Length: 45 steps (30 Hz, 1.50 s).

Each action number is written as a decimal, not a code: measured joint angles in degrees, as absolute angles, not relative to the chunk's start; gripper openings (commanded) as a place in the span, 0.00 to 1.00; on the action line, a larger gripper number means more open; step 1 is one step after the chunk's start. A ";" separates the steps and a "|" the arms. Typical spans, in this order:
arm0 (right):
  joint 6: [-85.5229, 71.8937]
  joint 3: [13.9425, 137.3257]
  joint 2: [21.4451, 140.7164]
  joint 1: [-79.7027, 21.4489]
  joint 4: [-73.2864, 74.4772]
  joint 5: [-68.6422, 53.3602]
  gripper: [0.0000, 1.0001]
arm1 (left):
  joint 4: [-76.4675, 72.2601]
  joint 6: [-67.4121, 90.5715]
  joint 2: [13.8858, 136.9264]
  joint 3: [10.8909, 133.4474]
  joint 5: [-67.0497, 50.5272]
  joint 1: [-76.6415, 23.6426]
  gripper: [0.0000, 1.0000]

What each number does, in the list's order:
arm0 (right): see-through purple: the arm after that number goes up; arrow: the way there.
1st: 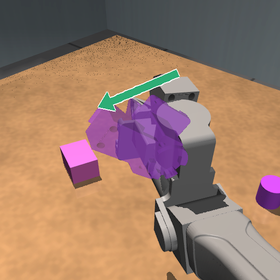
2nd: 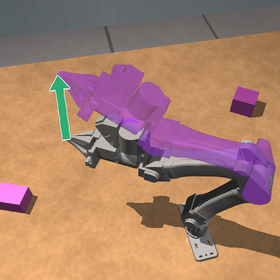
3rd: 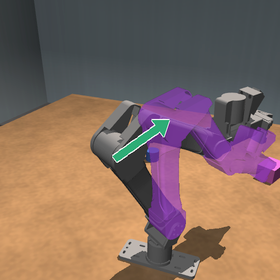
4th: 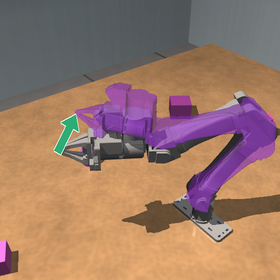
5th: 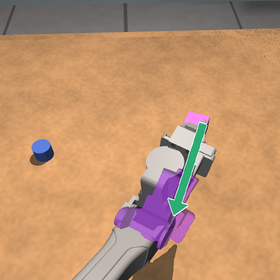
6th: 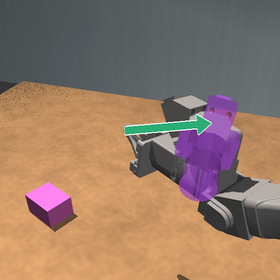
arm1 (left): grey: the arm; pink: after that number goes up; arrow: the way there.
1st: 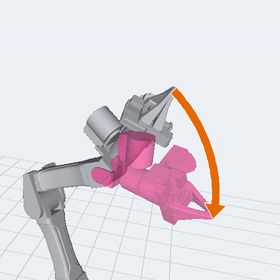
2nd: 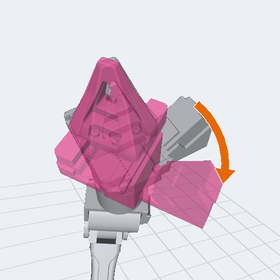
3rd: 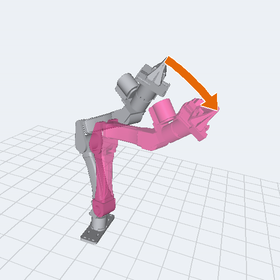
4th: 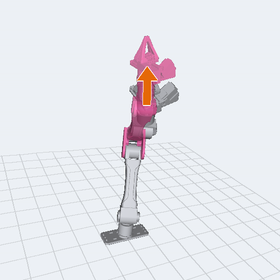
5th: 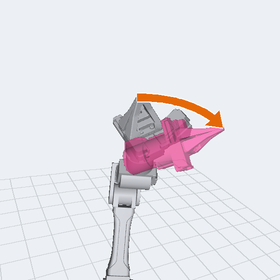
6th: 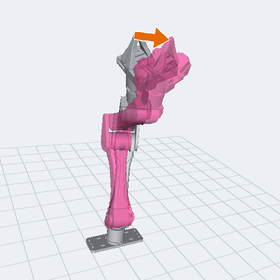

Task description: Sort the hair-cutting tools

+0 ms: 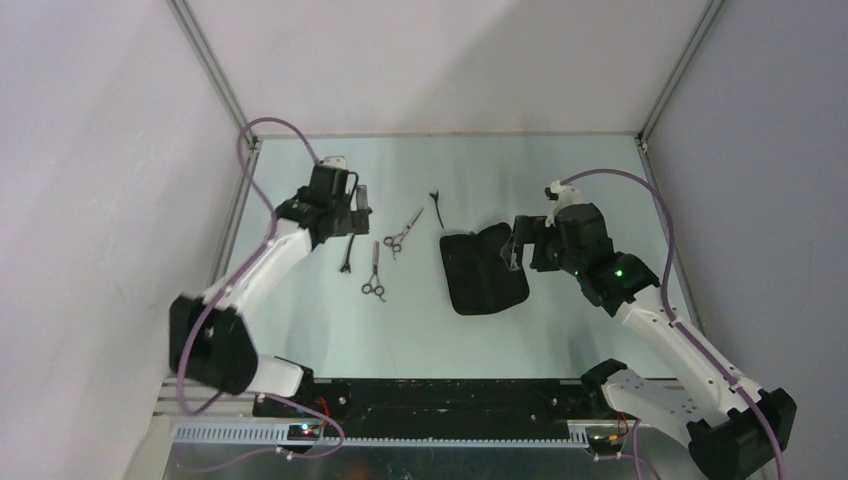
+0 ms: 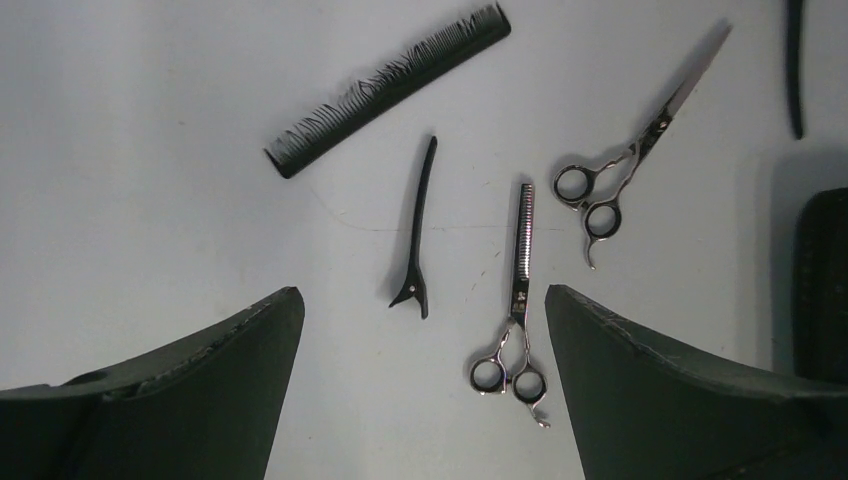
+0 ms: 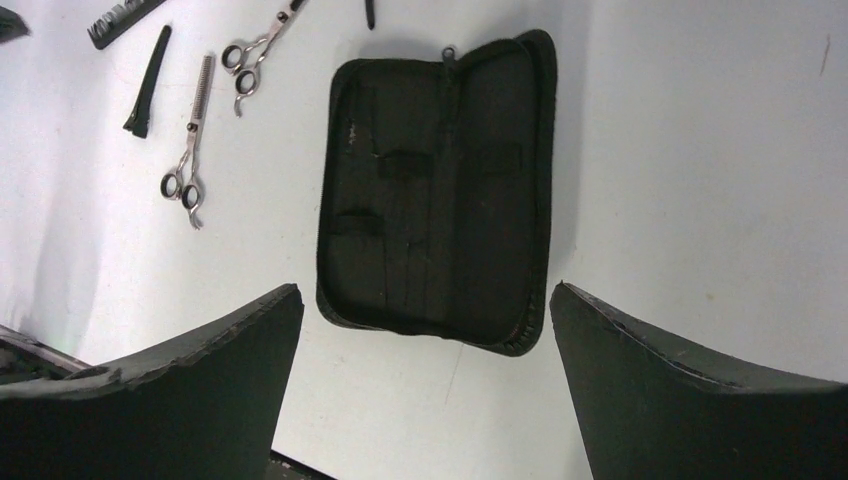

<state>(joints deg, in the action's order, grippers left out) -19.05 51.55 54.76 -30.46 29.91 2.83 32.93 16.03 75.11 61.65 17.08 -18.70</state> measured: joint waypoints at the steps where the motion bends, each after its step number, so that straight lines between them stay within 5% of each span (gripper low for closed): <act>1: -19.38 51.33 54.76 -29.39 30.17 1.74 0.98 | 33.39 16.10 78.37 63.18 16.16 -18.33 0.99; 9: -21.45 48.66 54.33 -27.20 29.95 -1.96 0.95 | 38.39 16.38 100.05 72.82 9.96 -13.30 0.66; 17: -23.75 47.72 55.35 -27.68 29.71 -0.86 0.93 | 41.98 15.99 109.86 79.13 7.16 -9.82 0.45; 45: -25.47 43.90 51.09 -30.59 30.04 5.23 0.93 | 46.68 17.21 115.59 82.35 1.69 -10.20 0.21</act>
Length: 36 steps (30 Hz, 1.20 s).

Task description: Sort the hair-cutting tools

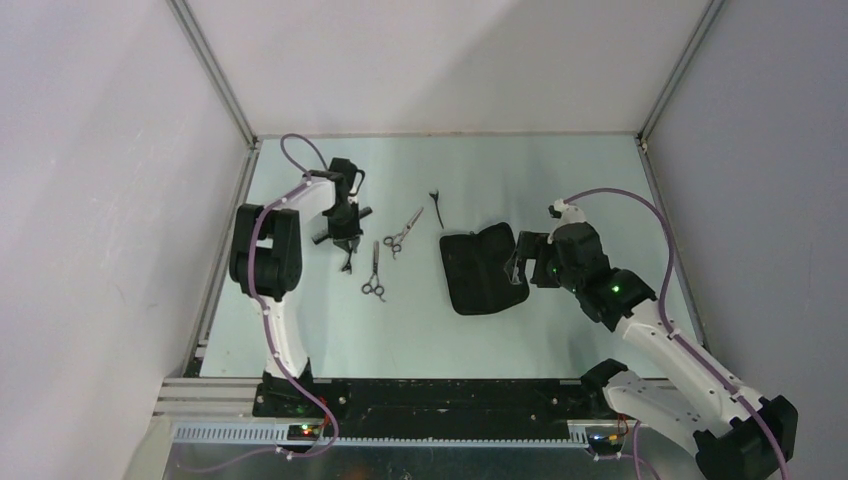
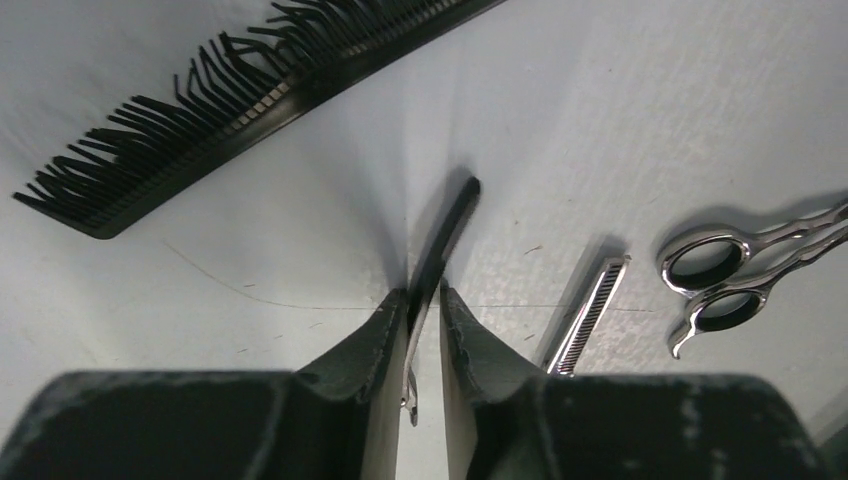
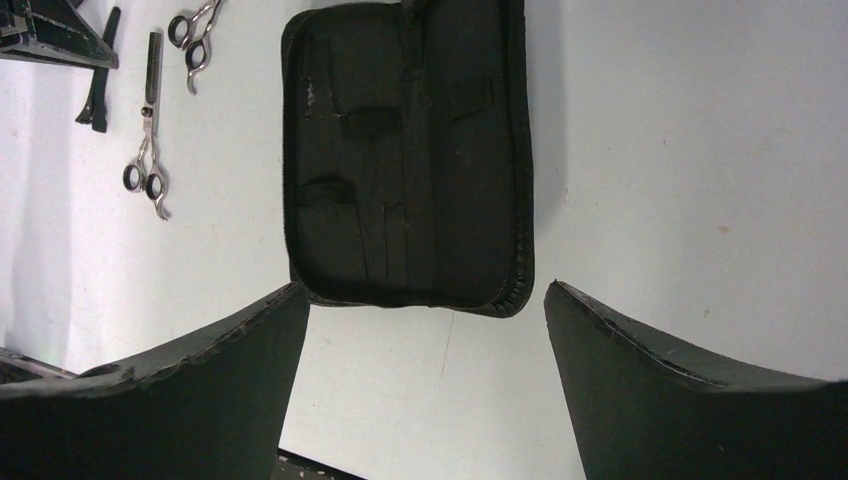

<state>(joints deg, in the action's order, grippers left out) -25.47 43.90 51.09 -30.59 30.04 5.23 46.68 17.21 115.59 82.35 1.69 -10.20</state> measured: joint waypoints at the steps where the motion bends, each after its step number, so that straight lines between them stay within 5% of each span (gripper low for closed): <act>1: -25.45 43.90 50.87 -30.59 30.20 5.28 0.93 | 46.76 17.61 115.72 82.37 1.23 -10.31 0.20; 8: -24.32 43.88 50.19 -30.70 30.33 5.56 0.93 | 44.12 20.29 113.82 79.57 -0.38 -10.76 0.01; 23: -19.70 43.81 54.35 -39.42 21.74 3.11 0.92 | 34.11 34.41 91.68 67.42 -3.05 -16.34 0.00; 36: -23.94 43.53 56.82 -38.94 4.43 -14.52 0.83 | -1.89 53.93 72.73 50.72 -14.35 -23.40 0.00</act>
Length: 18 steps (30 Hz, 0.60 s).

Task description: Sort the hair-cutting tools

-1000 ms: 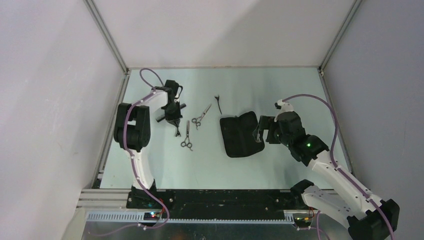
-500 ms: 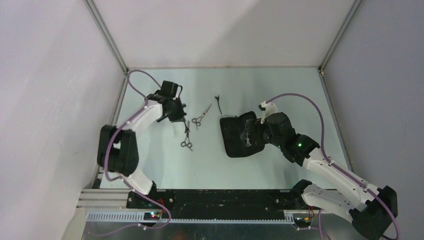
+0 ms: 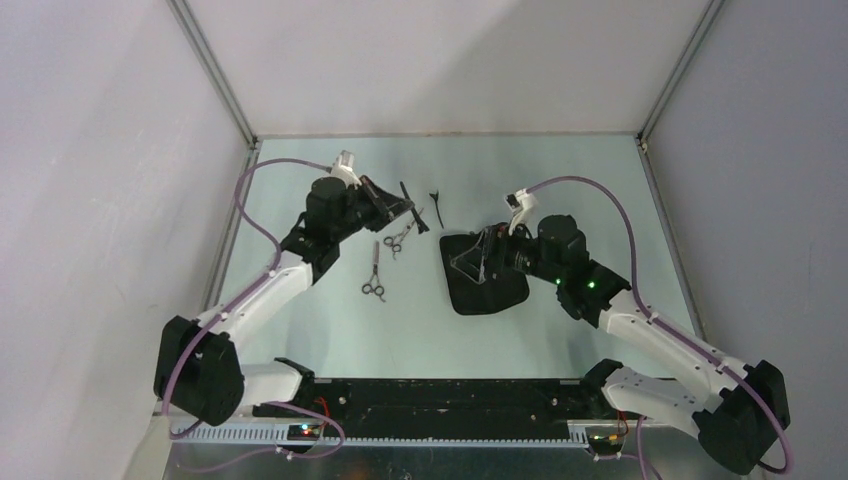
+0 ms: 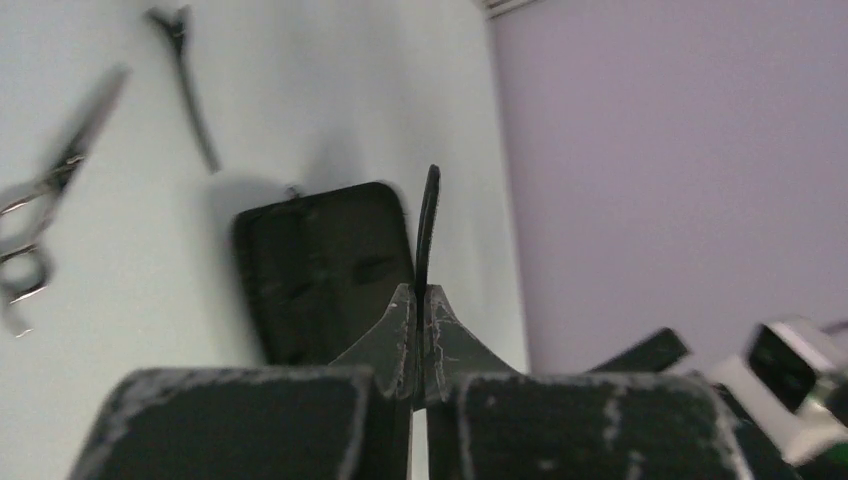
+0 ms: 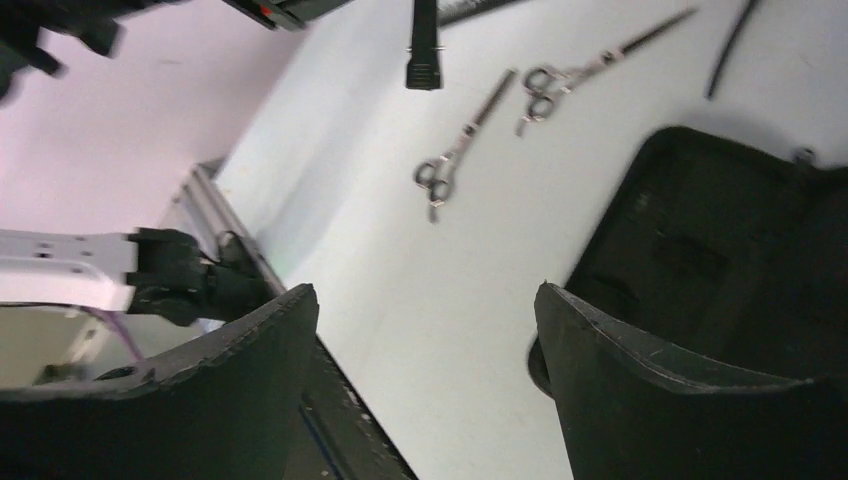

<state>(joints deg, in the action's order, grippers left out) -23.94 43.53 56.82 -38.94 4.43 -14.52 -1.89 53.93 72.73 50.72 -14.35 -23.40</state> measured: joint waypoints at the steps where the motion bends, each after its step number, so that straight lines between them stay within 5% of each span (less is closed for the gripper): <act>1: -24.62 43.51 57.06 -38.44 2.92 -16.19 0.82 | -4.45 55.02 72.20 50.04 -14.96 -23.55 0.00; 18: -34.92 43.44 62.17 -29.71 -24.03 -36.21 0.60 | -46.52 71.66 70.91 44.66 -22.76 -28.95 0.00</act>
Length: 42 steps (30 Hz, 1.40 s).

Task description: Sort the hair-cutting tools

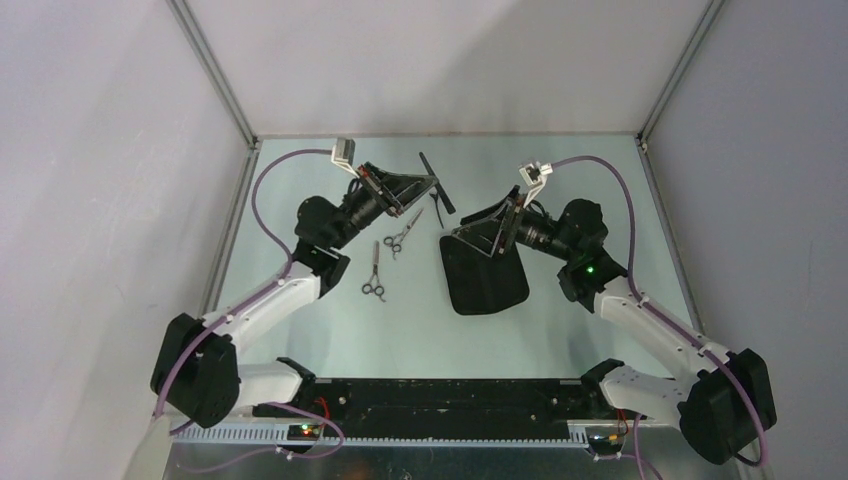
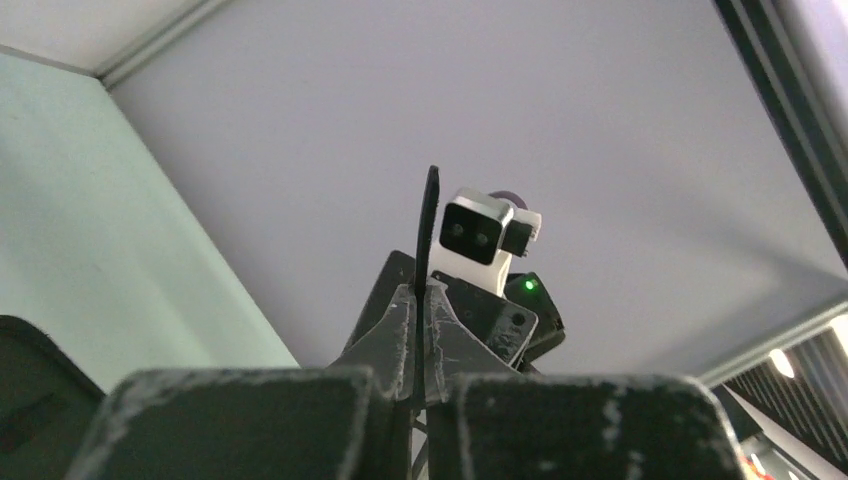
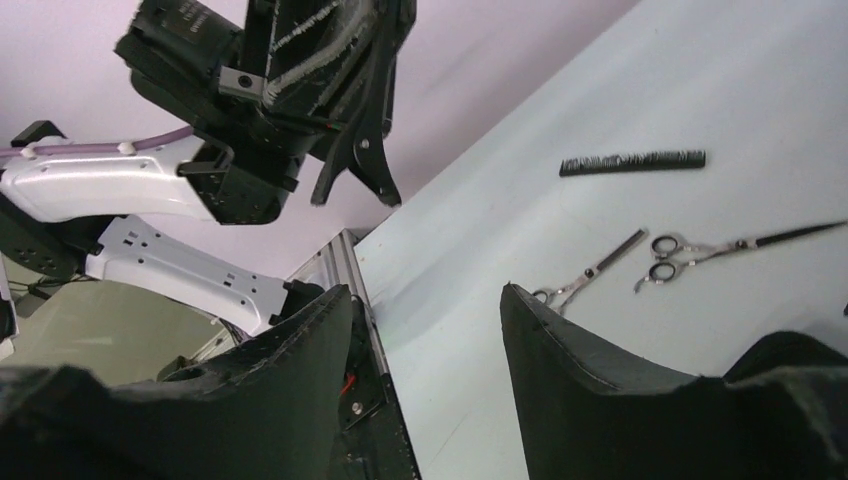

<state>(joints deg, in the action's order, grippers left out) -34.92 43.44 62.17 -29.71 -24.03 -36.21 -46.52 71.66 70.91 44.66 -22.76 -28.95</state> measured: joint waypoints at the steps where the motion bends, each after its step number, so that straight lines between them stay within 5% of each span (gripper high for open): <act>1: -34.61 43.44 62.22 -29.56 -25.08 -36.62 0.60 | -47.64 72.12 71.20 44.66 -23.07 -29.28 0.00; 25: -31.33 43.53 62.67 -28.36 -34.54 -42.09 0.42 | -60.90 77.03 77.76 45.47 -29.93 -31.62 0.00; 34: -31.51 43.75 62.67 -28.36 -35.44 -44.05 0.20 | -62.54 77.19 78.89 45.47 -31.18 -31.77 0.00; 37: -31.20 44.07 62.70 -28.36 -34.89 -44.73 0.00 | -62.76 77.14 79.37 45.47 -31.81 -31.79 0.15; 42: -28.36 44.77 62.52 -28.38 -31.42 -45.23 0.00 | -59.51 74.74 79.61 45.47 -32.84 -31.64 0.44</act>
